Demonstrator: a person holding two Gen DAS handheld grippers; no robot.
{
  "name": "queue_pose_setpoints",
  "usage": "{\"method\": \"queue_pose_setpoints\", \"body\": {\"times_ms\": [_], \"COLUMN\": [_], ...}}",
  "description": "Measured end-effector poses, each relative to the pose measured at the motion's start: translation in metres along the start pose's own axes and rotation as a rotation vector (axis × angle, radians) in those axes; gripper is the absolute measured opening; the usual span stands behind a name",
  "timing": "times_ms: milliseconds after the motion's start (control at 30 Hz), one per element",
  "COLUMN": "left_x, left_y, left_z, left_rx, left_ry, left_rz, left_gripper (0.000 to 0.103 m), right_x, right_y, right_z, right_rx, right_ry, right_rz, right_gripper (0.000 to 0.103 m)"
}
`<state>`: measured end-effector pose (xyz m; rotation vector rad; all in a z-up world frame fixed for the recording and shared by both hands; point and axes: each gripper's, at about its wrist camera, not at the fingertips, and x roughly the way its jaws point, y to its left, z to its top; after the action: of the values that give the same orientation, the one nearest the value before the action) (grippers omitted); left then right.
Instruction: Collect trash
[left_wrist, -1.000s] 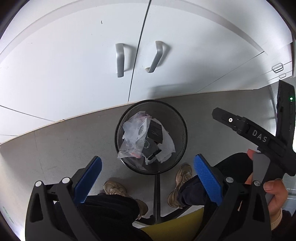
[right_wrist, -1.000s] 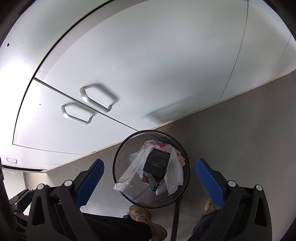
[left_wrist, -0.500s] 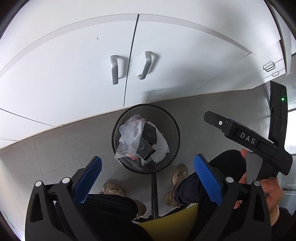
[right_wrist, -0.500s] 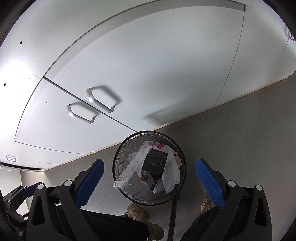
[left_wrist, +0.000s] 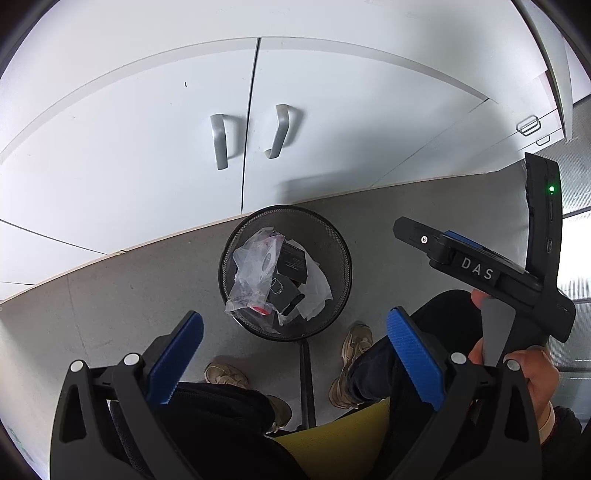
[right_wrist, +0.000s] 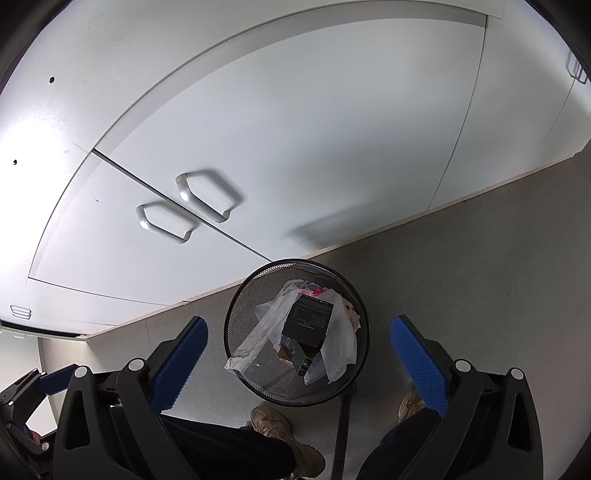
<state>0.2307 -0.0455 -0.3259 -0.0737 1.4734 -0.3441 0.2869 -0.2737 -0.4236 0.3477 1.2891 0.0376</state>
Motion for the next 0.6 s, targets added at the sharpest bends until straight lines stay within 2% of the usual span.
{"method": "queue_pose_setpoints", "body": {"times_ms": [467,600], "left_x": [-0.013,-0.011], "left_y": [-0.007,-0.005], "left_z": [-0.002,-0.003], "left_rx": [0.025,0.01], "left_ry": [-0.008,0.015], "left_rz": [0.021,0.032], "left_gripper": [0.099,0.099], "right_x": [-0.003,-0.004], "right_y": [0.002,0.002], "right_z": [0.002,0.001], "right_rx": [-0.004,-0.004], "right_ry": [-0.003,0.0], "right_rz": [-0.006,-0.007], "right_gripper": [0.1,0.1]}}
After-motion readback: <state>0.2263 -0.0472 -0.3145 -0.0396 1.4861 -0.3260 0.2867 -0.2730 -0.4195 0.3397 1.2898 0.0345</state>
